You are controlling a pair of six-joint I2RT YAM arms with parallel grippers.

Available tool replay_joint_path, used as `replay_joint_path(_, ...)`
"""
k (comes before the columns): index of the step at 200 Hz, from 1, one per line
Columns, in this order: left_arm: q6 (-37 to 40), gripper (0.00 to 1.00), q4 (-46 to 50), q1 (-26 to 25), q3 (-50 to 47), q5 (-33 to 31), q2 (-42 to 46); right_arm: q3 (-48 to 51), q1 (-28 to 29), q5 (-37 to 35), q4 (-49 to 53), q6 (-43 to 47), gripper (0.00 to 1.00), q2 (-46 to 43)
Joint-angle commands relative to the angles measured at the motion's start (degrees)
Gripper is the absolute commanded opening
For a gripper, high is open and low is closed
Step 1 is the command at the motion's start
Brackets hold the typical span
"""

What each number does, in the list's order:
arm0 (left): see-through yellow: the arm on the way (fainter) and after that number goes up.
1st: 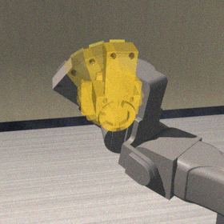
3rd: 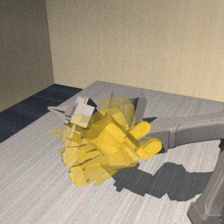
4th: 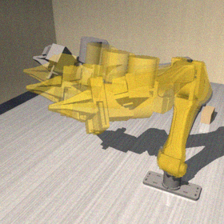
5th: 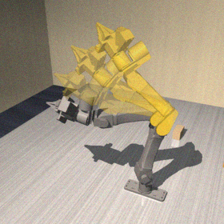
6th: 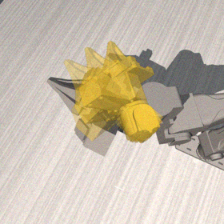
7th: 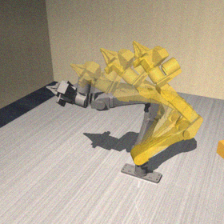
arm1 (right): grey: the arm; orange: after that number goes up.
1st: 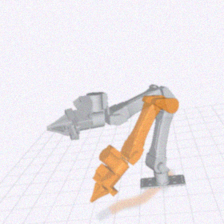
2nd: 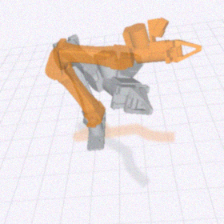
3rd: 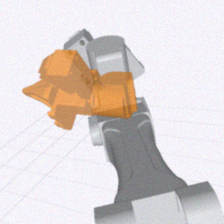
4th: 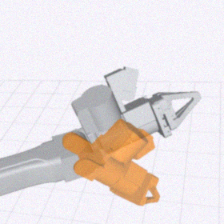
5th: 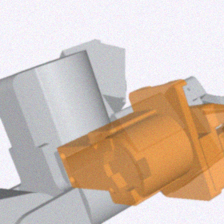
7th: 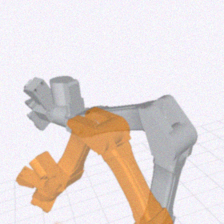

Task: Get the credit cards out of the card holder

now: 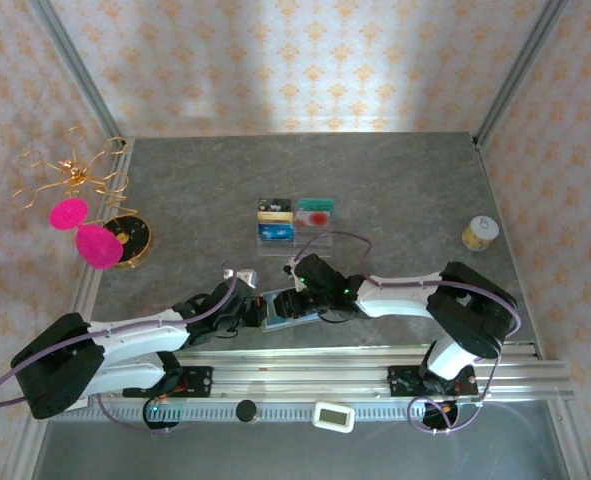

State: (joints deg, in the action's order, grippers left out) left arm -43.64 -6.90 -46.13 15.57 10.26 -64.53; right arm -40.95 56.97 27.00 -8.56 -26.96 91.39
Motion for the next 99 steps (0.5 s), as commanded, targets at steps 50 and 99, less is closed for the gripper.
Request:
replay_joint_path(50, 0.3, 0.00, 3.6, 0.2, -1.6, -1.3, 0.4, -2.1, 0.6, -5.7, 3.1, 0.3, 0.30, 2.4)
replay_joint_path(99, 1.0, 0.00, 3.1, 0.9, -1.8, -1.2, 0.3, -1.9, 0.6, -11.6, 7.5, -0.4, 0.31, 1.2)
